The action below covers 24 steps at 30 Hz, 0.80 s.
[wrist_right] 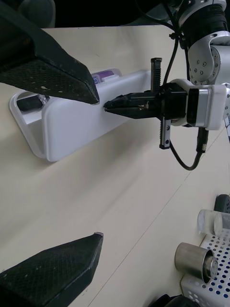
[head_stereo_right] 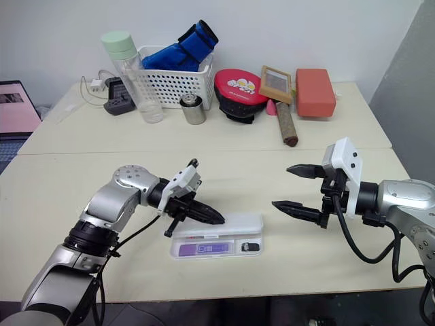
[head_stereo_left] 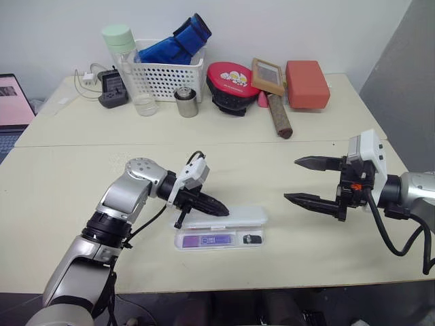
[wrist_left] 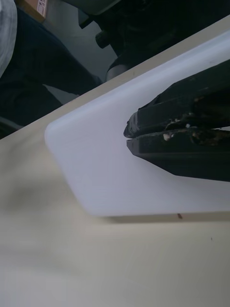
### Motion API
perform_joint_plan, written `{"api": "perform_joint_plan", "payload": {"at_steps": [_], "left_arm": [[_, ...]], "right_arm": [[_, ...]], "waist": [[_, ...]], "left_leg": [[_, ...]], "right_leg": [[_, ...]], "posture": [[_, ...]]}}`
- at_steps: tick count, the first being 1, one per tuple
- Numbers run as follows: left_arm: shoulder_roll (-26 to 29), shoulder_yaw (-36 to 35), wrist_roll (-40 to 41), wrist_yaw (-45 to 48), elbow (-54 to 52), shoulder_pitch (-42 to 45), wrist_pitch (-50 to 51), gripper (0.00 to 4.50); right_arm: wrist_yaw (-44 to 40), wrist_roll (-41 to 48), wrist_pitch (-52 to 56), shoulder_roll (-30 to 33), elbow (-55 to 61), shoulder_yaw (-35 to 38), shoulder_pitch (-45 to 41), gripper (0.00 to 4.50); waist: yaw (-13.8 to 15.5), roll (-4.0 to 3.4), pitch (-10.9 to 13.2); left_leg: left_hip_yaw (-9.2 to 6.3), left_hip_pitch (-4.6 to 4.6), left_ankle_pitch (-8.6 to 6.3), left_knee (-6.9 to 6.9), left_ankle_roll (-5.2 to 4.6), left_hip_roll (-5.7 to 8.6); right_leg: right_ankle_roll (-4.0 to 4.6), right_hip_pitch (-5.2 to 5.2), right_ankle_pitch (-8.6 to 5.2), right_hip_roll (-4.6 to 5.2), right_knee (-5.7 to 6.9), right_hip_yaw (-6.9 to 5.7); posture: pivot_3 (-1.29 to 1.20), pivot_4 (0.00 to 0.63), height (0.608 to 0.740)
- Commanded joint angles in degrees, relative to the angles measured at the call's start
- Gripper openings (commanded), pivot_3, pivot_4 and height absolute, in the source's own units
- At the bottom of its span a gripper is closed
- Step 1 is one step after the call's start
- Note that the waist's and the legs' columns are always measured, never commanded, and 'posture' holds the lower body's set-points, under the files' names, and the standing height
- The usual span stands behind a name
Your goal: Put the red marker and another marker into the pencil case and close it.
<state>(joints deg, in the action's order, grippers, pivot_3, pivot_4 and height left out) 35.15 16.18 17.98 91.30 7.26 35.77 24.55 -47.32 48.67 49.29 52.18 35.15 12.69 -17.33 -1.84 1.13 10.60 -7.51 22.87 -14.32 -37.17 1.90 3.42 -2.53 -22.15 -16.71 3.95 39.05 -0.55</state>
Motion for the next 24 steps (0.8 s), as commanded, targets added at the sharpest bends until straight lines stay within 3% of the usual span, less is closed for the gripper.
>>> {"api": "perform_joint_plan", "payload": {"at_steps": [1, 18, 24], "left_arm": [[-0.5, 1.5, 0.4, -1.5, -4.1, -2.4, 0.9, 0.06], [0.0, 7.4, -6.8, -5.4, 0.7, -7.2, -4.3, 0.06], [-0.7, 4.8, -1.8, -4.7, -1.8, -6.9, -1.7, 0.06]], "right_arm": [[-0.1, 0.6, -1.0, 0.9, 1.5, 1.3, -0.4, 4.5], [-2.3, 3.2, -0.9, 3.2, 3.4, 1.6, 1.1, 4.5], [-2.3, 3.0, -1.1, 3.3, 3.2, 1.5, 1.0, 4.5]], "waist": [[0.0, 0.0, 0.0], [0.1, -0.08, -0.1], [0.1, -0.1, -0.1]], "left_leg": [[0.0, -0.01, 0.0, 0.0, 0.0, 0.0], [0.0, -0.14, -0.01, 0.01, -0.01, 0.0], [0.01, -0.45, -0.01, 0.08, -0.02, 0.0]], "right_leg": [[0.0, 0.02, 0.0, 0.0, 0.0, 0.0], [0.0, 0.15, 0.0, 0.01, -0.03, 0.0], [0.0, 0.47, -0.01, 0.02, -0.1, 0.0]], "posture": [[0.0, 0.15, 0.74], [0.0, 0.15, 0.74], [0.0, 0.15, 0.74]]}}
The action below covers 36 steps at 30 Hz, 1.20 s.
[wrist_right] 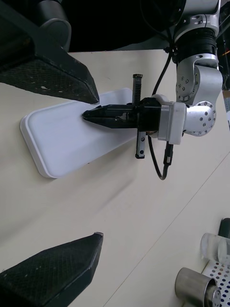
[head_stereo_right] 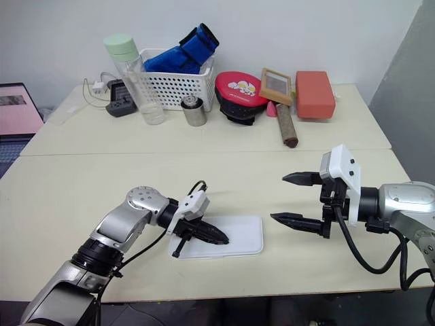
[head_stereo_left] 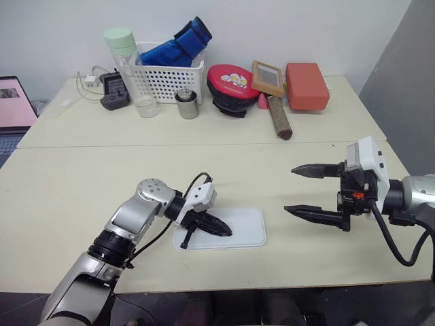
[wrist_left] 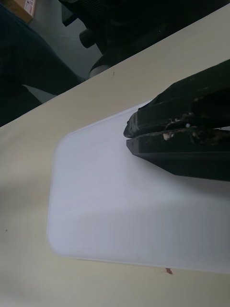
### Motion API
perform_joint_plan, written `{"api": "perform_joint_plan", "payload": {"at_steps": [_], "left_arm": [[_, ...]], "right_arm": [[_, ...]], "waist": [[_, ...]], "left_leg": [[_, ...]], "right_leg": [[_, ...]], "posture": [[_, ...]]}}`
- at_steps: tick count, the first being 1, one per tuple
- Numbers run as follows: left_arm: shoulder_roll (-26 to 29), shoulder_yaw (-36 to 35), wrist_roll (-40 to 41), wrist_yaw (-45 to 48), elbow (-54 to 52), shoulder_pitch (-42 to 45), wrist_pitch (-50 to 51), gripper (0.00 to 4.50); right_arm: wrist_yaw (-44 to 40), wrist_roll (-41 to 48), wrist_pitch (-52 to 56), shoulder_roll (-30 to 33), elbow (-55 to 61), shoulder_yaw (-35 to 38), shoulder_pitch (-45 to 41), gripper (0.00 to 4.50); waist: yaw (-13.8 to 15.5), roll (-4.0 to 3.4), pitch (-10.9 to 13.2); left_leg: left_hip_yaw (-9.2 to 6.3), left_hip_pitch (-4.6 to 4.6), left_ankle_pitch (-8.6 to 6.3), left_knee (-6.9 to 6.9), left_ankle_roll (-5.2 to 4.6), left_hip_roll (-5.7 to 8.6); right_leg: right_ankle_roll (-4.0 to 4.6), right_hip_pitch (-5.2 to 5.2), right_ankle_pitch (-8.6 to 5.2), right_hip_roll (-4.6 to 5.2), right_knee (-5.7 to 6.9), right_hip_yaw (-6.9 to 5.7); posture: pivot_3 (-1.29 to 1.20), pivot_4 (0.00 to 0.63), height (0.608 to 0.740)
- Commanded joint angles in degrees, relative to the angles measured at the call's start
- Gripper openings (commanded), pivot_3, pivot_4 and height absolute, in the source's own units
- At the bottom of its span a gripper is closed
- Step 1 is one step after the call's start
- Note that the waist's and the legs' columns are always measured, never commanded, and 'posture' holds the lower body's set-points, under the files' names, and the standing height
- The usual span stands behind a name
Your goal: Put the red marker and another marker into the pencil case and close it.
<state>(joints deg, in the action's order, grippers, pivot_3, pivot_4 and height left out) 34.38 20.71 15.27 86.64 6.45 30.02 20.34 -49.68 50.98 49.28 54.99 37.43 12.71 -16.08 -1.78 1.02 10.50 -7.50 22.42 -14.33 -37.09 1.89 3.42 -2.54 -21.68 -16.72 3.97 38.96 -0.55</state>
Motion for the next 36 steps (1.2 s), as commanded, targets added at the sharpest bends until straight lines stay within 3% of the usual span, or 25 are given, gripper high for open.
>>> {"api": "perform_joint_plan", "payload": {"at_steps": [1, 6, 11, 12, 13, 15, 19, 29, 36], "left_arm": [[0.3, -0.5, 1.9, 0.2, -1.8, -1.2, 3.3, 0.06], [0.7, -3.5, 5.4, -1.0, -4.6, -0.9, 7.9, 0.06], [2.4, -9.3, 10.4, -4.2, -10.8, -1.7, 13.2, 0.92], [2.6, -10.4, 11.1, -5.1, -11.8, -1.9, 13.8, 0.92], [3.6, -11.6, 11.6, -5.6, -13.2, -2.5, 14.2, 1.26], [6.5, -17.9, 12.5, -8.7, -13.9, -3.1, 14.7, 1.45], [10.1, -28.3, 12.1, -17.4, -11.0, -3.5, 14.3, 2.26], [16.5, -37.3, 13.2, -20.9, -12.4, -11.0, 14.6, 4.49], [18.9, -40.1, 12.7, -21.7, -13.2, -14.2, 13.0, 4.49]], "right_arm": [[0.0, 0.6, -1.1, 0.5, 0.8, 1.4, -0.3, 4.5], [-0.2, 0.3, -1.3, 0.5, 0.5, 1.3, -0.3, 4.5], [-0.5, 0.2, -1.5, 0.5, 0.5, 1.4, 0.5, 4.5], [-0.6, 0.2, -1.5, 0.5, 0.5, 1.5, 0.8, 4.5], [-0.8, 0.1, -1.7, 0.4, 0.5, 1.6, 1.3, 4.5], [-1.0, -1.3, -2.4, 0.3, -1.4, 1.1, 1.9, 4.5], [-1.2, -3.9, -3.9, 0.1, -5.0, -0.6, 1.3, 4.5], [-3.7, -9.1, -6.7, 0.0, -12.5, -4.7, -2.7, 4.5], [-5.1, -11.4, -7.2, 0.1, -15.9, -5.5, -3.8, 4.5]], "waist": [[0.0, 0.0, 0.0], [0.0, 0.01, 0.0], [0.0, 0.03, 0.0], [0.0, 0.03, 0.0], [0.0, 0.03, 0.0], [-0.1, 0.04, 0.0], [-0.1, 0.03, 0.0], [0.1, 0.06, 0.1], [0.1, 0.06, 0.1]], "left_leg": [[0.0, 0.0, 0.0, 0.0, 0.0, 0.0], [-0.01, 0.03, 0.0, 0.0, 0.0, 0.0], [-0.02, 0.07, 0.0, 0.0, 0.0, -0.02], [-0.02, 0.07, 0.0, 0.0, 0.0, -0.02], [-0.02, 0.07, 0.0, 0.01, 0.0, -0.02], [-0.01, 0.07, 0.0, 0.01, 0.0, -0.03], [-0.03, 0.04, 0.0, 0.03, 0.0, -0.11], [0.01, 0.11, 0.0, 0.06, 0.01, -0.06], [0.03, 0.13, -0.01, 0.09, 0.01, -0.06]], "right_leg": [[0.0, 0.0, 0.0, 0.0, 0.0, 0.0], [0.0, -0.03, 0.0, 0.0, 0.0, 0.0], [0.0, -0.07, 0.0, 0.0, 0.0, -0.01], [0.0, -0.08, 0.0, 0.0, 0.0, 0.0], [0.0, -0.07, 0.0, 0.0, -0.01, 0.0], [0.0, -0.08, 0.0, 0.03, -0.02, 0.02], [0.01, -0.12, 0.0, 0.04, 0.02, 0.01], [0.01, -0.18, 0.0, 0.08, -0.06, 0.03], [0.01, -0.22, 0.0, 0.11, -0.06, 0.06]], "posture": [[0.0, 0.15, 0.74], [0.0, 0.15, 0.74], [0.0, 0.15, 0.74], [0.0, 0.15, 0.74], [0.0, 0.15, 0.74], [0.0, 0.15, 0.74], [0.0, 0.15, 0.74], [0.0, 0.15, 0.74], [0.0, 0.15, 0.74]]}}
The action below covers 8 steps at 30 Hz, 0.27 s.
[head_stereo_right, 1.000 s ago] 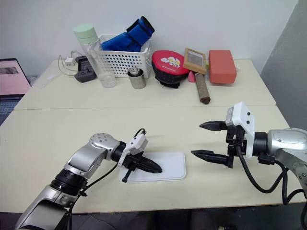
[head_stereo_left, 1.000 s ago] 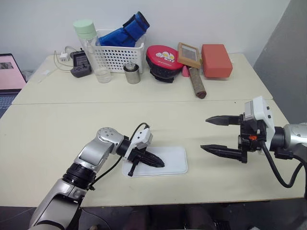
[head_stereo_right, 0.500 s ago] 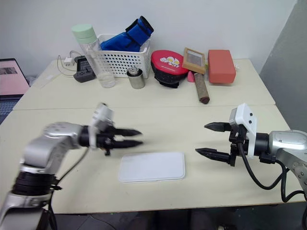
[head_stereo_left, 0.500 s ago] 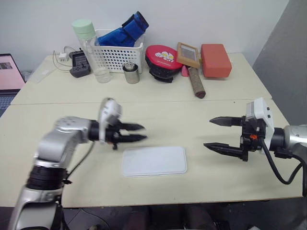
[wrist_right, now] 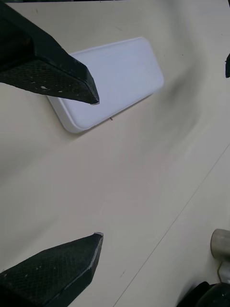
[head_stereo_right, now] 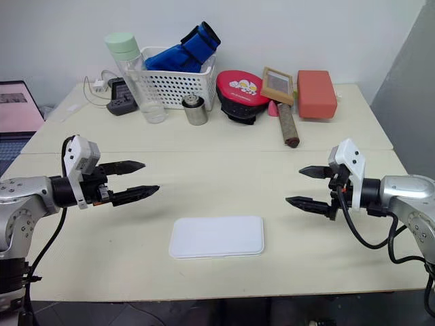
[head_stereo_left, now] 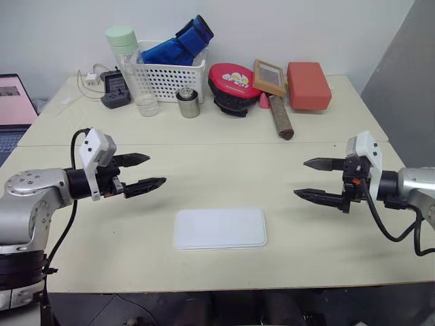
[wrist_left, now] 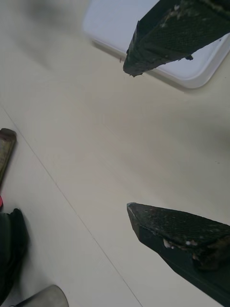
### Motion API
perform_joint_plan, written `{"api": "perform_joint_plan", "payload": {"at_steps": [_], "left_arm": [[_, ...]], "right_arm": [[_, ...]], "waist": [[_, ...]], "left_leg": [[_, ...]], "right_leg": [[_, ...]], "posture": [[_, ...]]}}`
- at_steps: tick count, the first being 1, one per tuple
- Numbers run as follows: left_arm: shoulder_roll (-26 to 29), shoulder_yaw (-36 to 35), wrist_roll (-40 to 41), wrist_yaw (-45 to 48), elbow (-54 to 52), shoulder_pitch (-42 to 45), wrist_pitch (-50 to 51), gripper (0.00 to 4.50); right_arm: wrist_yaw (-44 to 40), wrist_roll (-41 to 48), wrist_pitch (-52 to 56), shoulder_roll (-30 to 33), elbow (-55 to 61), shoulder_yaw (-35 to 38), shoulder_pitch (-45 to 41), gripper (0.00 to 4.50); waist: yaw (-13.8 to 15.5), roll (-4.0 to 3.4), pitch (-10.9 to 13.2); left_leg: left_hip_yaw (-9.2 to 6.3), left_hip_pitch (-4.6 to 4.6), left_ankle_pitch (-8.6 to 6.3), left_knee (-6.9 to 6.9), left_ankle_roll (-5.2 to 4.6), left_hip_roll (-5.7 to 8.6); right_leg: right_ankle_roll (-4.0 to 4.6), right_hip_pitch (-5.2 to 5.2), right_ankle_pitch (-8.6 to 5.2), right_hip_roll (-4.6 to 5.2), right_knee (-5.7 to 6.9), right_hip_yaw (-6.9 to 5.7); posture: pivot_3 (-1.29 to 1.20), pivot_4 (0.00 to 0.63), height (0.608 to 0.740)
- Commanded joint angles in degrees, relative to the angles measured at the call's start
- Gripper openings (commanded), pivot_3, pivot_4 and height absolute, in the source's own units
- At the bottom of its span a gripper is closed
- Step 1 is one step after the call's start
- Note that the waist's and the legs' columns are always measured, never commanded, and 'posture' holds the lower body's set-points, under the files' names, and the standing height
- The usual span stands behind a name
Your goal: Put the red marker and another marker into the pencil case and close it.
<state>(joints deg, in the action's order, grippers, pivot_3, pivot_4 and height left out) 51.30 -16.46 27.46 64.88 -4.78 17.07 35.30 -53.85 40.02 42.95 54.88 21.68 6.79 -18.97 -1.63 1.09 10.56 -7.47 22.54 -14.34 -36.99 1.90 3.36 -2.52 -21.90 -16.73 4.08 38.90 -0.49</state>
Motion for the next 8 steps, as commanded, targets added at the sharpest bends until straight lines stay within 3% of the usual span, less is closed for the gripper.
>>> {"api": "perform_joint_plan", "payload": {"at_steps": [1, 8], "left_arm": [[2.2, -2.9, 0.5, -0.2, -2.1, -1.5, -2.1, 4.49], [3.0, -3.0, 1.3, -1.5, -2.9, -1.2, -2.0, 4.49]], "right_arm": [[-1.1, -0.8, -0.9, 0.2, -0.3, 0.4, -0.9, 4.5], [-1.5, -1.7, -1.0, -0.1, -1.2, 0.1, -1.4, 4.5]], "waist": [[0.0, 0.0, 0.0], [0.0, -0.01, 0.0]], "left_leg": [[0.02, 0.05, 0.0, 0.01, 0.0, 0.0], [0.02, 0.14, 0.0, 0.0, 0.01, -0.01]], "right_leg": [[0.0, -0.09, 0.0, 0.01, 0.02, 0.03], [0.01, -0.17, 0.01, 0.03, 0.06, 0.03]], "posture": [[0.0, 0.15, 0.74], [0.0, 0.15, 0.74]]}}
